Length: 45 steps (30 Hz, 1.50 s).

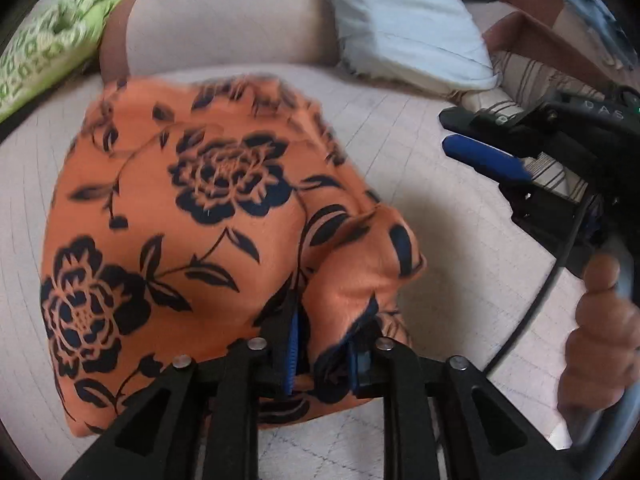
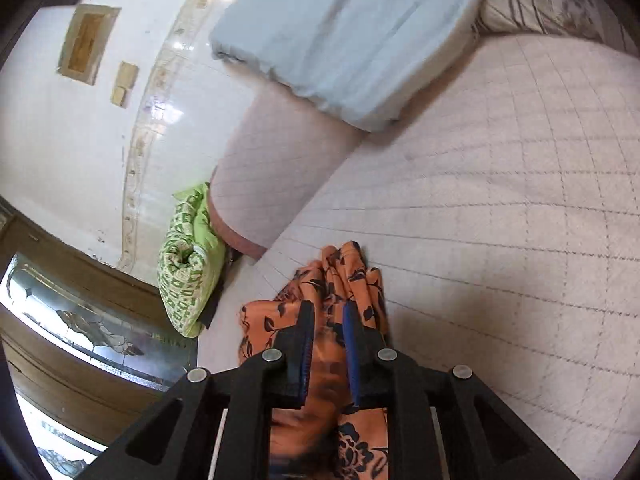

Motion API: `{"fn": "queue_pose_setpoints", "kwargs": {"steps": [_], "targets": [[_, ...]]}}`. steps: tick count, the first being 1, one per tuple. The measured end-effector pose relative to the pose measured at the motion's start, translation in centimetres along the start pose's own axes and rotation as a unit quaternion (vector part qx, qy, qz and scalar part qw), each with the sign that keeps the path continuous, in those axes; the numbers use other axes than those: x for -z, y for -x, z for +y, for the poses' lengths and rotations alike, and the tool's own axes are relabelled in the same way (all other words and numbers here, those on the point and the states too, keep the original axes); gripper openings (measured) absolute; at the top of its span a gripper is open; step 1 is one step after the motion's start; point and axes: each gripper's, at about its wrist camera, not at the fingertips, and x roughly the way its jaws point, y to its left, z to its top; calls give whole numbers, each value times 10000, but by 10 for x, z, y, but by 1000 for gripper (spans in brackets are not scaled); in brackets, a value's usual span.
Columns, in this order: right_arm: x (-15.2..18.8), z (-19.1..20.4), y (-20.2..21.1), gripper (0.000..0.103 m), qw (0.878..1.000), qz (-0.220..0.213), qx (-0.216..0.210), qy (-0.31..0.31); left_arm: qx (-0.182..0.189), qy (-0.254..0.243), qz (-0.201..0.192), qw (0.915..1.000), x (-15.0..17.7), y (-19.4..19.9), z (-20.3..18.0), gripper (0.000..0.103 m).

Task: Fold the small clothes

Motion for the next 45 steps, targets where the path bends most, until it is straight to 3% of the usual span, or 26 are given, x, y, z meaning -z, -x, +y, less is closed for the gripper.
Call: {"fn": "queue_pose_setpoints", "kwargs": {"steps": [1, 4, 6, 8, 11, 14, 16, 20, 25, 29, 33, 36, 40, 45], "targets": [[-2, -5, -3, 17, 9998, 192, -46, -104, 205, 2, -62, 9998, 0, 8, 5, 27], [-1, -3, -16, 17, 9988, 419, -161, -183, 437, -280, -243, 9984, 2, 44, 12, 51], [0, 7, -19, 17, 9989, 415, -214, 15, 421, -558, -623, 9956, 5, 78, 16, 64], [4, 21, -21, 17, 9981, 408, -359, 279, 288, -732, -923, 9926, 10, 102, 24, 69], [15, 40, -25, 17, 9945, 539, -674, 595, -314, -741, -1110, 9906, 10, 118, 48, 70], [32, 59, -37, 17, 9888, 880, -816, 883, -864, -252, -831, 9925, 8, 108, 78, 70], [42, 65, -45, 17, 9874, 1028, -678, 994, -1004, 115, -663, 9927, 9, 98, 94, 70], [58, 62, -65, 17, 9849, 1350, -256, 1054, -1394, 287, -269, 9895, 14, 72, 110, 70], [73, 34, -87, 16, 9738, 1914, 717, 997, -1284, 564, 294, 9897, 33, 44, 126, 71], [91, 23, -95, 13, 9627, 2370, 777, 1045, -1210, 398, 354, 9912, 40, 42, 130, 72], [99, 34, -97, 12, 9517, 2582, 979, 1339, -987, 454, 360, 9934, 20, 50, 138, 72], [84, 44, -90, 14, 9586, 2389, 798, 1327, -1089, 280, -16, 9937, -11, 62, 140, 72], [53, 75, -83, 15, 9742, 1502, 134, 1678, -1465, 276, -268, 9885, -65, 54, 147, 72], [26, 73, -114, 15, 9856, 1098, -61, 1287, -1867, 308, -198, 9817, -114, 19, 161, 72]]}}
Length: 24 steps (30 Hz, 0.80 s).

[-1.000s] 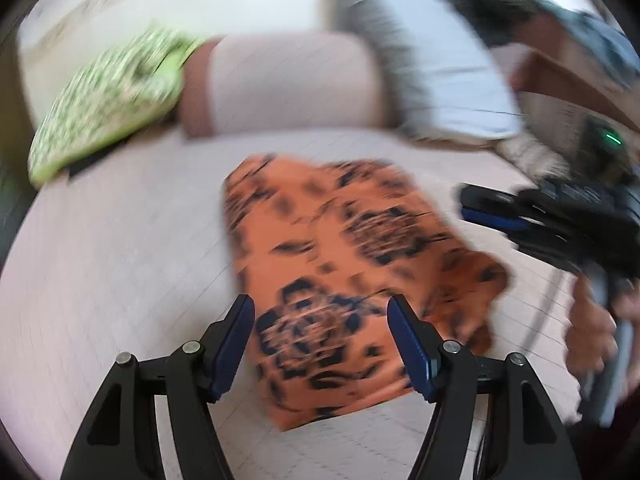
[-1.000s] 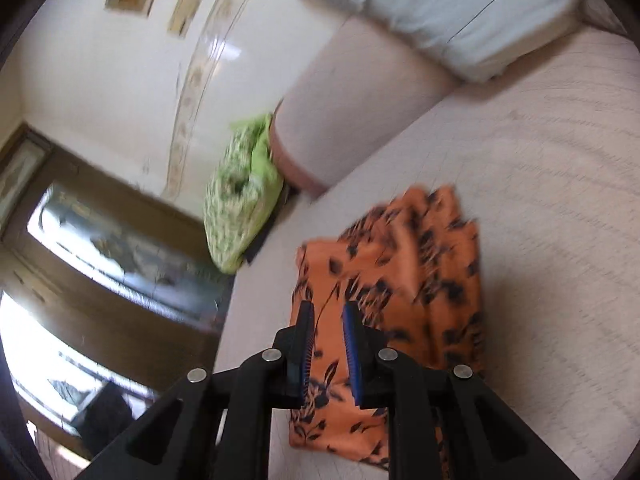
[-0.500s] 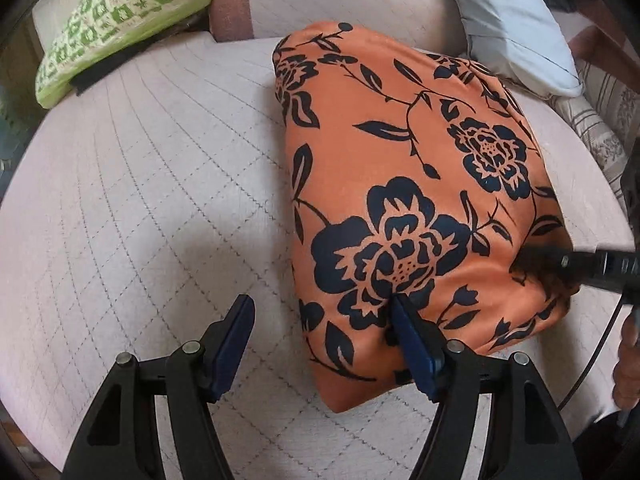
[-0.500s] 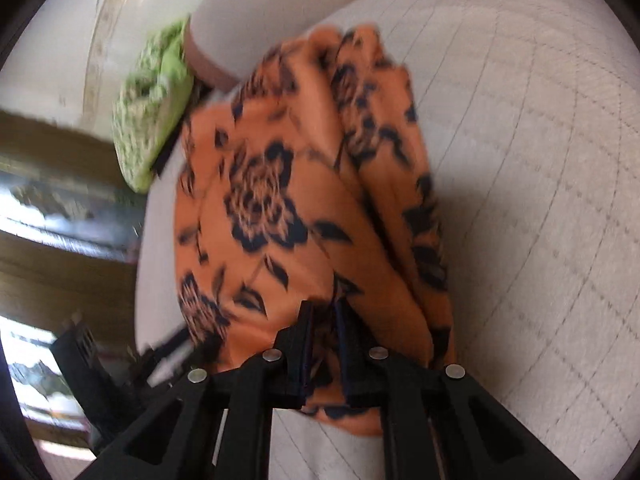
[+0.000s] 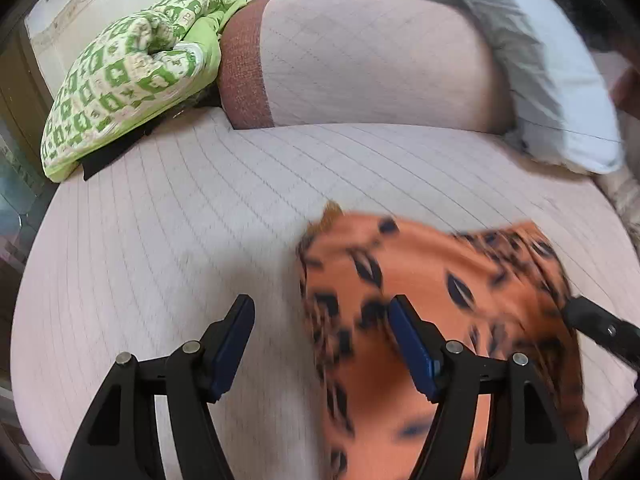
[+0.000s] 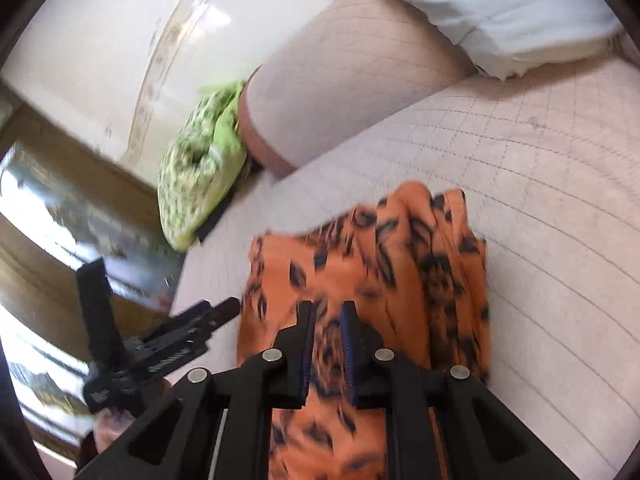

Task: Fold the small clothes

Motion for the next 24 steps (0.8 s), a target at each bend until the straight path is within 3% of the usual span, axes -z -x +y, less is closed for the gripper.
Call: {"fn": "queue_pose_setpoints", "kwargs": {"steps": [3, 6, 9, 11, 15, 18, 24], "targets": [[-14, -6, -17, 15, 9997, -88, -57, -223, -148, -7, 126, 9998, -13, -22, -2, 72], [-21, -14, -31, 15, 9988, -203, 173, -413, -169, 61, 302, 9994, -13, -47, -5, 72], [-25, -41, -45, 15, 9947, 39, 514, -889, -208, 56, 489, 9986, -5, -67, -7, 74], [-20, -58, -49, 11, 9934, 120, 352, -1086, -245, 54, 417, 9988, -1, -67, -9, 74], [-19, -50, -38, 14, 9945, 104, 394, -968, -168, 112, 305, 9993, 8, -37, -8, 74], [-15, -39, -24, 17, 9957, 70, 283, -881, -226, 162, 3, 9996, 24, 0, -7, 74], [15, -9, 3, 16, 9986, 199, 353, -346, -448, 120, -201, 9987, 89, 58, -11, 74]]}}
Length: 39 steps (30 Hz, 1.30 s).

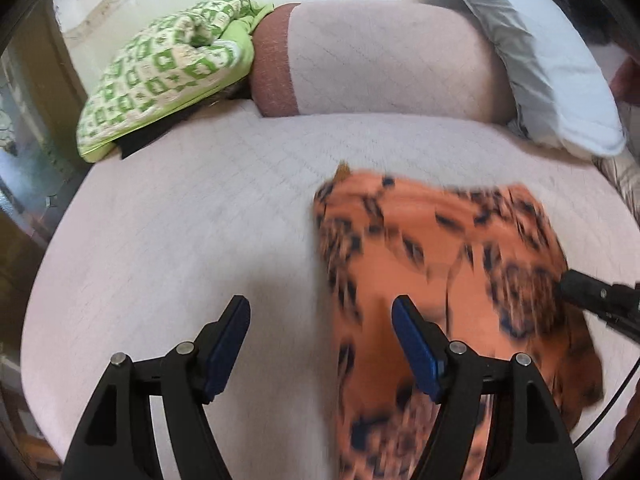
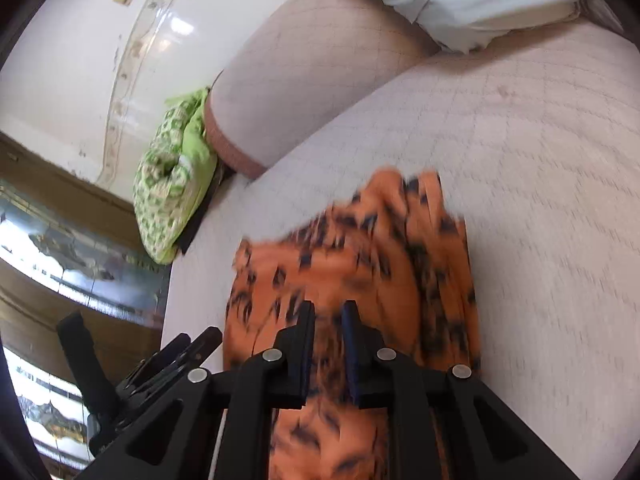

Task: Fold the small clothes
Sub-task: 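Release the dress and raise both tools above the folded bundle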

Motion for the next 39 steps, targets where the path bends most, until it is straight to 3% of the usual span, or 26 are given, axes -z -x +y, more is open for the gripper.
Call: {"fn": "queue_pose_setpoints", "kwargs": {"steps": [6, 11, 16, 19, 27, 32, 39], "targets": [[39, 5, 18, 16, 9983, 156, 497, 265, -141, -79, 83, 9998, 40, -1, -4, 74], [71, -19, 19, 16, 9948, 413, 916, 154, -322, -398, 15, 9987, 50, -8, -14, 77], [75, -24, 17, 15, 9953, 412, 861, 129, -272, -363, 10, 9990, 47, 5, -9, 77], [81, -22, 30, 15, 9966, 283, 779, 33, -242, -248, -149, 9993, 49, 22, -1, 77], [101, 15, 76, 15, 9952, -374, 635, 640, -289, -216, -787, 9962, 46, 78, 11, 77], [111, 43, 100, 15, 9885, -926, 517, 1081, -292, -287, -1173, 9922, 46, 115, 14, 77], [129, 67, 121, 15, 9795, -1318, 280, 1498, -307, -248, -1489, 9881, 50, 155, 23, 77]]}}
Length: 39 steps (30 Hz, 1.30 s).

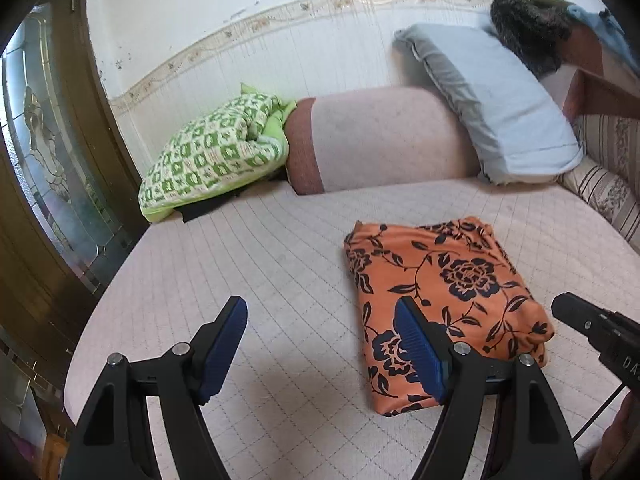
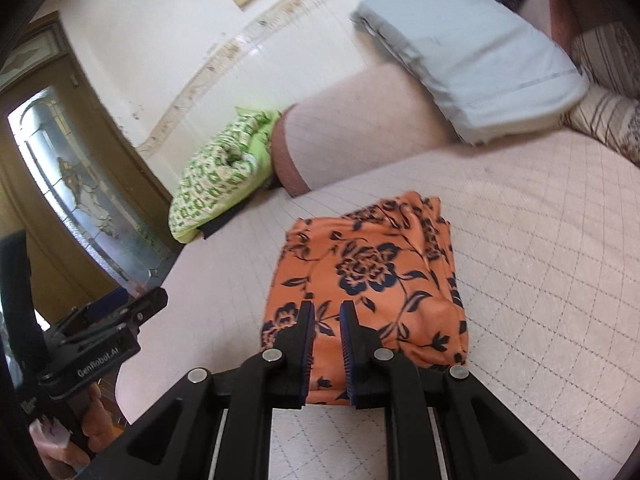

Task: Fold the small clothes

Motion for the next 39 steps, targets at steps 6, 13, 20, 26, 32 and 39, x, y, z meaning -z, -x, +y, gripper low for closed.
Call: {"fn": "queue_pose_setpoints", "kwargs": {"steps": [6, 13, 20, 26, 32, 39], "targets": [[4, 13, 18, 15, 9993, -289, -117, 204, -44, 45, -115, 9999, -2, 18, 7, 77], [6, 12, 18, 27, 9989, -359, -187, 223, -137, 105, -107, 9998, 0, 23, 12, 78], [6, 5, 25, 69, 9974, -678, -138, 212, -261, 128, -16, 9996, 3, 18, 11, 78], [1, -9, 23, 69, 9981, -613, -73, 20, -339, 106, 113, 9993, 8, 7, 6, 85], [0, -36, 6, 68, 9983, -211, 254, -471, -57, 329, 846, 9959, 29, -33, 8, 86], [1, -93, -21, 42, 9865, 397, 326, -1555, -87, 621, 1606, 9850, 65, -84, 18, 86]]}}
